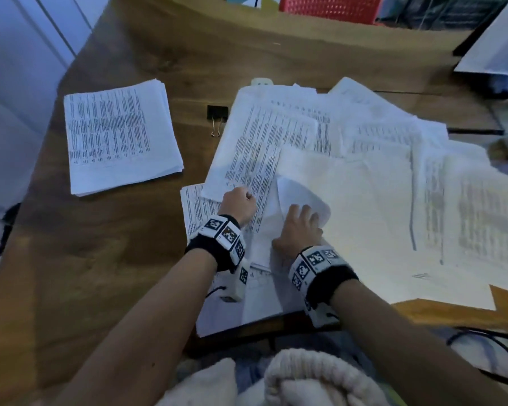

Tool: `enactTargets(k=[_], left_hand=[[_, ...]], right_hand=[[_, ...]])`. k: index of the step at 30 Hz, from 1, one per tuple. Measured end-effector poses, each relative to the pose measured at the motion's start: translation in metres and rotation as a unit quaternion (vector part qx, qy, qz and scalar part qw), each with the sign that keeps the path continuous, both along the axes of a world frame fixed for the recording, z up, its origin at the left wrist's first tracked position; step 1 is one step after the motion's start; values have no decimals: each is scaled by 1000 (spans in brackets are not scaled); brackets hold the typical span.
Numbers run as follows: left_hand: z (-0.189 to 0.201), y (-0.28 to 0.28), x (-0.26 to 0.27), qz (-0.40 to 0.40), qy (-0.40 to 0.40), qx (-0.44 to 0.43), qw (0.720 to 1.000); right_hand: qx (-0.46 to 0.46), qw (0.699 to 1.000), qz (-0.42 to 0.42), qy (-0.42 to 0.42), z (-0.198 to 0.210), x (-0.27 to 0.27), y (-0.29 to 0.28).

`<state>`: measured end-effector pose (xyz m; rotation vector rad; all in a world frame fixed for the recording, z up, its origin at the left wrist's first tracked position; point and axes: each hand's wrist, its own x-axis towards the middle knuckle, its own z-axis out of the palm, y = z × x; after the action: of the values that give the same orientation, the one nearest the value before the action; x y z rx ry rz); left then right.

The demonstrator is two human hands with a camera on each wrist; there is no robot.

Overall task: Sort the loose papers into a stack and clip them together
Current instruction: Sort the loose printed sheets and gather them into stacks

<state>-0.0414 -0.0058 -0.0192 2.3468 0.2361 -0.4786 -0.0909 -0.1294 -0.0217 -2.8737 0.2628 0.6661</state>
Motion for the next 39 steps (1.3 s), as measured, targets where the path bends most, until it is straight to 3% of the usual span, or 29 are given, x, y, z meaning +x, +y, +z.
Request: enactTargets(k=[3, 6, 8, 10, 12, 14, 19, 21, 22, 24, 27, 30, 33, 35, 39], left_hand=[[-4, -19, -10, 3, 13, 26, 1000], [-10, -38, -21, 5, 58, 91, 994], [-10, -46, -24, 0, 80, 96, 992], [-9, -52, -24, 6, 83, 35, 996], [-7, -55, -23, 34, 70, -64, 995], [-4, -52, -23, 98, 38, -98, 990], [-7, -33, -20, 149, 29, -56, 987], [-9, -22, -16, 161, 25, -59, 985], [-9, -17, -13, 180, 24, -66, 981], [-10, -9, -4, 211, 45, -69, 974], [-8, 0, 9, 234, 66, -58, 968], [-7, -6, 17, 220, 96, -7, 971], [-1, -26, 15, 175, 110, 83, 975], [4, -40, 9, 136, 121, 104, 978], [-1, -49, 3, 89, 111, 84, 986]], right_hand=[[-8, 998, 31, -47, -3, -5, -10], [64, 994, 45, -74, 5, 1, -28], [144, 984, -11, -105, 10, 10, -44], [214, 960, -101, -148, 11, 20, -63], [265, 922, -204, -194, 10, 29, -81], [324, 880, -258, -231, 13, 37, -94], [598, 736, -227, -222, 59, 54, -91], [650, 690, -219, -231, 82, 59, -95], [653, 682, -220, -243, 91, 60, -100], [617, 707, -228, -261, 95, 60, -118], [507, 791, -241, -244, 68, 58, -141], [367, 878, -264, -158, 28, 54, -153], [223, 943, -234, -82, 2, 45, -153], [188, 954, -226, -55, 0, 42, -140], [313, 927, -190, -86, 11, 40, -104]])
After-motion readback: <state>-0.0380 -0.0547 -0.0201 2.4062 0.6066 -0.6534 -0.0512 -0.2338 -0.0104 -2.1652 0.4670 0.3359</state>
